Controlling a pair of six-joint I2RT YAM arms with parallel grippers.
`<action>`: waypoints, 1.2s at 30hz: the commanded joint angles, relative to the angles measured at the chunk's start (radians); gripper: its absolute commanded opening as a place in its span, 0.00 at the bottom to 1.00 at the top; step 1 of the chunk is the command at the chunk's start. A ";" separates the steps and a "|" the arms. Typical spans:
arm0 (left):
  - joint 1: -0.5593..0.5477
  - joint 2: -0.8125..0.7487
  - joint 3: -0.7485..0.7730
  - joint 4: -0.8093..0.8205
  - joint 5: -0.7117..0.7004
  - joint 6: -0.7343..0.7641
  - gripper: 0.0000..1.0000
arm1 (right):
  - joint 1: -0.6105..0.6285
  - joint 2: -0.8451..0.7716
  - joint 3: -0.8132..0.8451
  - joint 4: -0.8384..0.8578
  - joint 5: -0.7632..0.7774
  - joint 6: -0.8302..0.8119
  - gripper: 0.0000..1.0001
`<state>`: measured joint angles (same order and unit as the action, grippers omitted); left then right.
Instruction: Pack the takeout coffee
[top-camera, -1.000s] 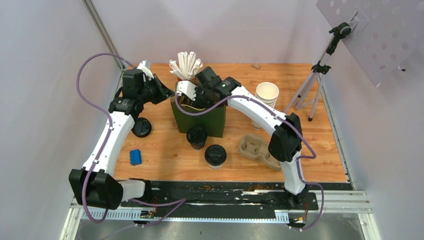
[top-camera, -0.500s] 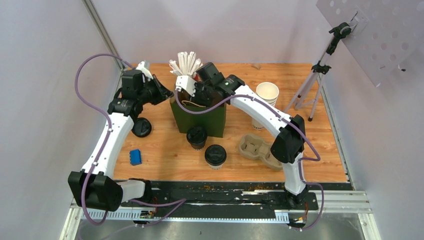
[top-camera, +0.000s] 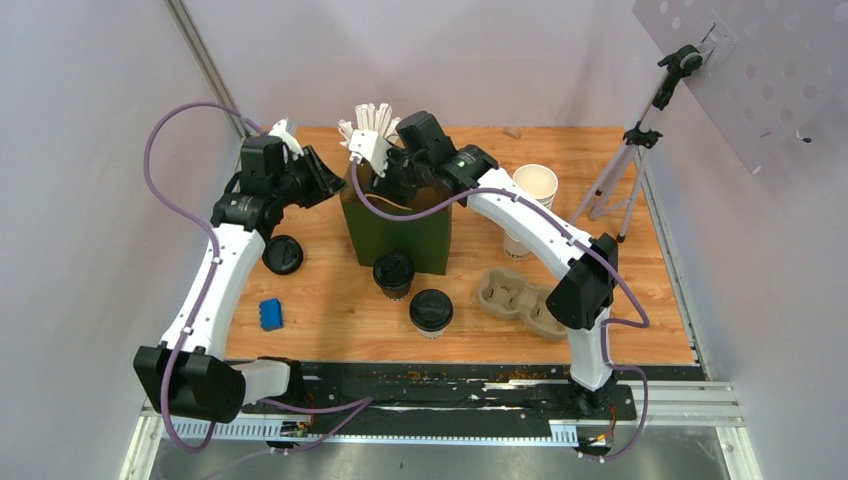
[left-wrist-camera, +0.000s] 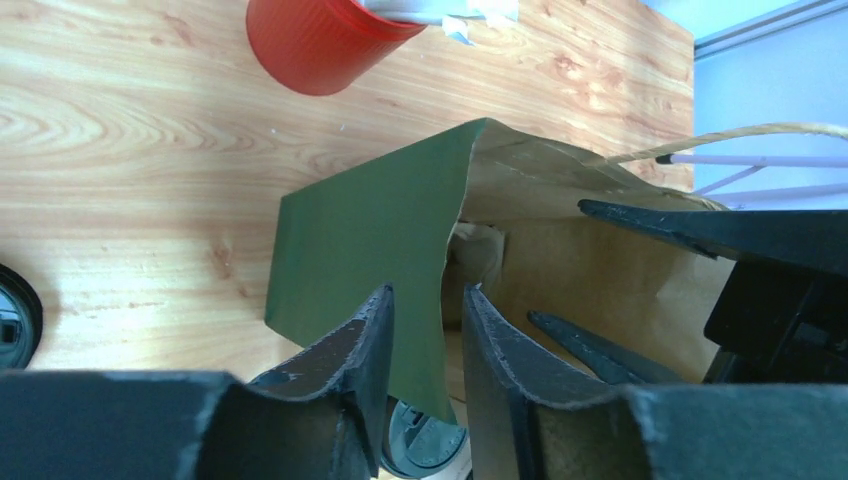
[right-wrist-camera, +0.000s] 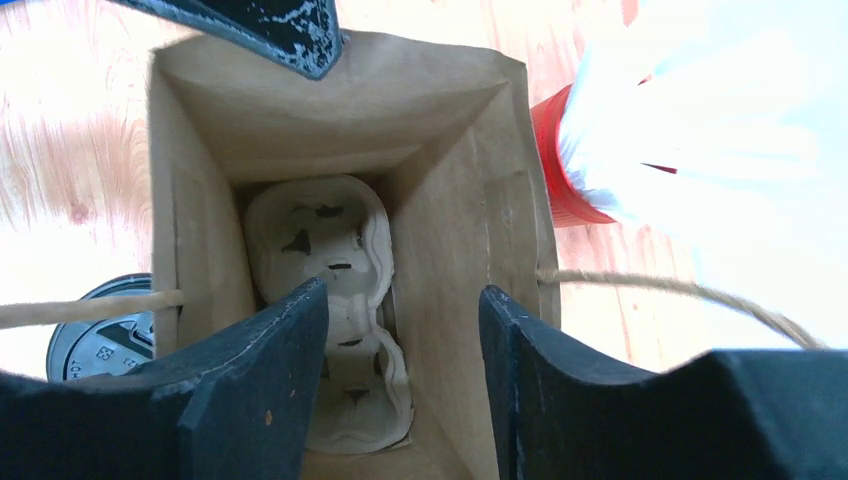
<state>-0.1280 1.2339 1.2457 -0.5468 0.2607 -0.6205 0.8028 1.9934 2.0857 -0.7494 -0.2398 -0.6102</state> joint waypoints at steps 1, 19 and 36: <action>0.005 -0.021 0.073 -0.018 -0.039 0.007 0.45 | 0.006 -0.088 0.048 0.077 0.031 0.087 0.60; 0.002 0.132 0.168 -0.093 0.058 0.134 0.48 | 0.006 -0.218 0.052 0.004 0.149 0.352 1.00; 0.002 0.116 0.348 -0.324 -0.104 0.148 0.81 | -0.001 -0.418 -0.067 -0.181 0.275 0.581 0.98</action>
<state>-0.1284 1.3869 1.5047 -0.7700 0.2428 -0.4835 0.8040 1.6726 2.0476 -0.8597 -0.0250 -0.1257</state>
